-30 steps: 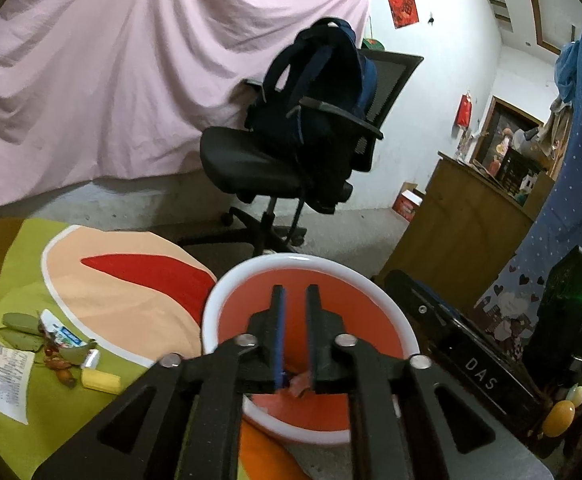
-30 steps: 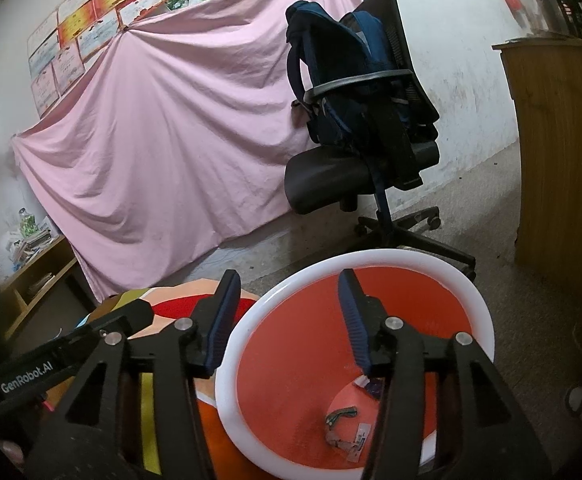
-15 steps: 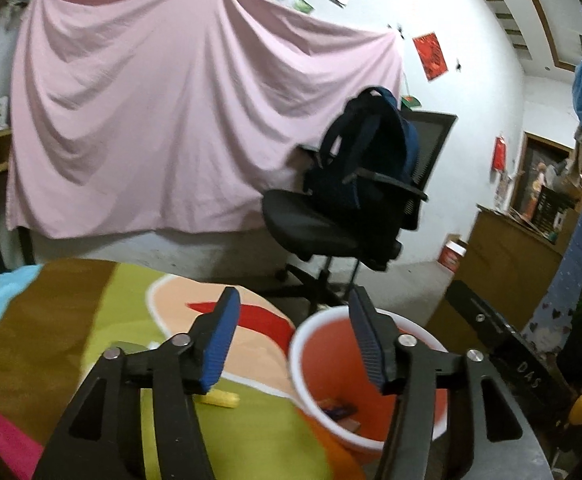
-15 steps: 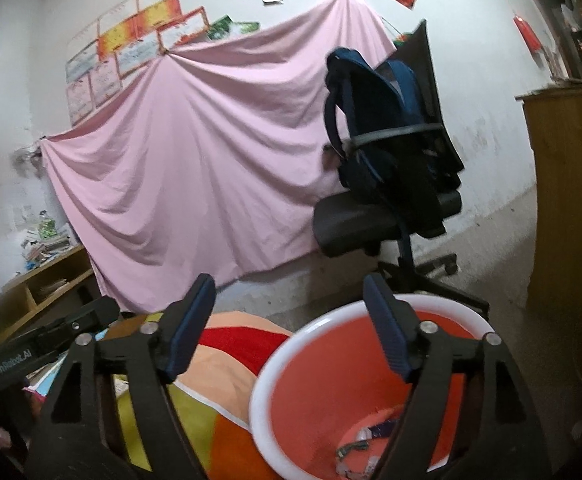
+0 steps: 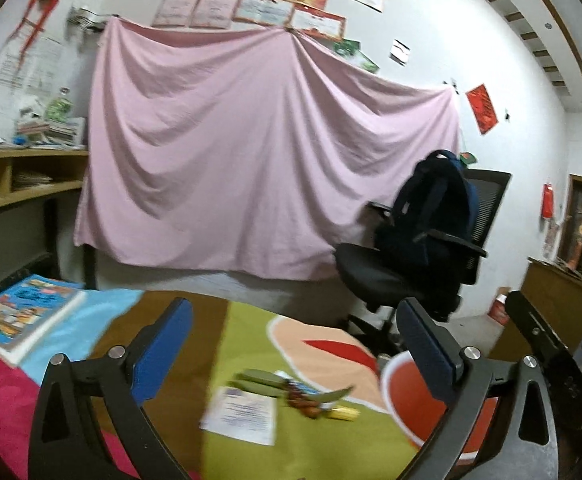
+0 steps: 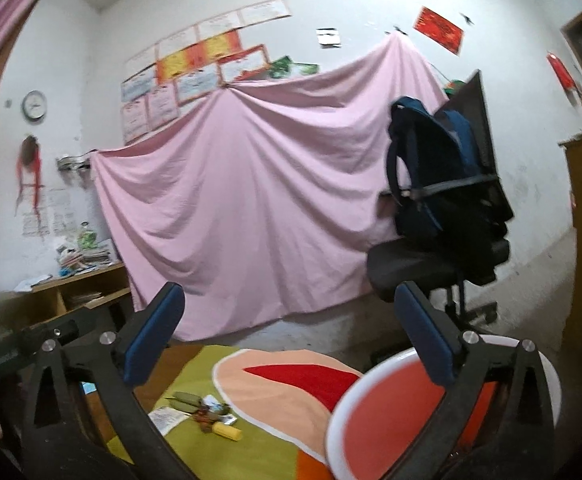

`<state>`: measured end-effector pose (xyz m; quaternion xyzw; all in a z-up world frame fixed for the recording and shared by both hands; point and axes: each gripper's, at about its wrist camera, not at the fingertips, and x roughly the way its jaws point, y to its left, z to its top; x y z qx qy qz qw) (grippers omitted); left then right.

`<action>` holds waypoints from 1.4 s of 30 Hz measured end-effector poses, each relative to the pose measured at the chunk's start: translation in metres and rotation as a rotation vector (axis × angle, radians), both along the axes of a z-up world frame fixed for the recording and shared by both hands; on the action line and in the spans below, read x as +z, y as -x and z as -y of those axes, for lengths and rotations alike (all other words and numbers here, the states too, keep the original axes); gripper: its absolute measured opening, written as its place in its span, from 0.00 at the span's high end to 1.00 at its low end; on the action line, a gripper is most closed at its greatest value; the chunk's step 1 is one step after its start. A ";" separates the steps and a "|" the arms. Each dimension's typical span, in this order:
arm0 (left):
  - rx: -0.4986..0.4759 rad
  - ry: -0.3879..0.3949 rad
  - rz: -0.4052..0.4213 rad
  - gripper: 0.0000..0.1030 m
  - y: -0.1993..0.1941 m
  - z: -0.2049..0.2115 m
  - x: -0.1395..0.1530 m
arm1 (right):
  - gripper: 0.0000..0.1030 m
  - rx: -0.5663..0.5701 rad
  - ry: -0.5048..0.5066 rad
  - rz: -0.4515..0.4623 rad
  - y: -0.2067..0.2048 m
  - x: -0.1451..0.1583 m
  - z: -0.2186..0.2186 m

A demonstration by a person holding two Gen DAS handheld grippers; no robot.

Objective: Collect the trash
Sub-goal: 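Move both tools back over the table, then grasp the white receipt with the left gripper while the right grasps the green leaves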

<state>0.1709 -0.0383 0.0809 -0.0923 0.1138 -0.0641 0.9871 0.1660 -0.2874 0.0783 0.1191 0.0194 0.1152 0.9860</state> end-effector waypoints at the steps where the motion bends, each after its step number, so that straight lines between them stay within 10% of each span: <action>1: 0.016 -0.004 0.007 0.03 0.002 -0.006 -0.001 | 0.00 0.011 0.010 0.009 0.001 0.000 -0.006; 17: 0.116 -0.080 0.037 0.03 0.022 -0.058 -0.034 | 0.00 0.126 0.166 0.007 -0.011 -0.015 -0.084; 37: 0.000 -0.082 -0.256 0.04 -0.023 -0.050 -0.060 | 0.00 0.205 0.209 -0.338 -0.075 -0.054 -0.095; 42: -0.071 -0.103 -0.351 0.21 -0.040 -0.038 -0.070 | 0.10 0.241 0.197 -0.417 -0.089 -0.063 -0.097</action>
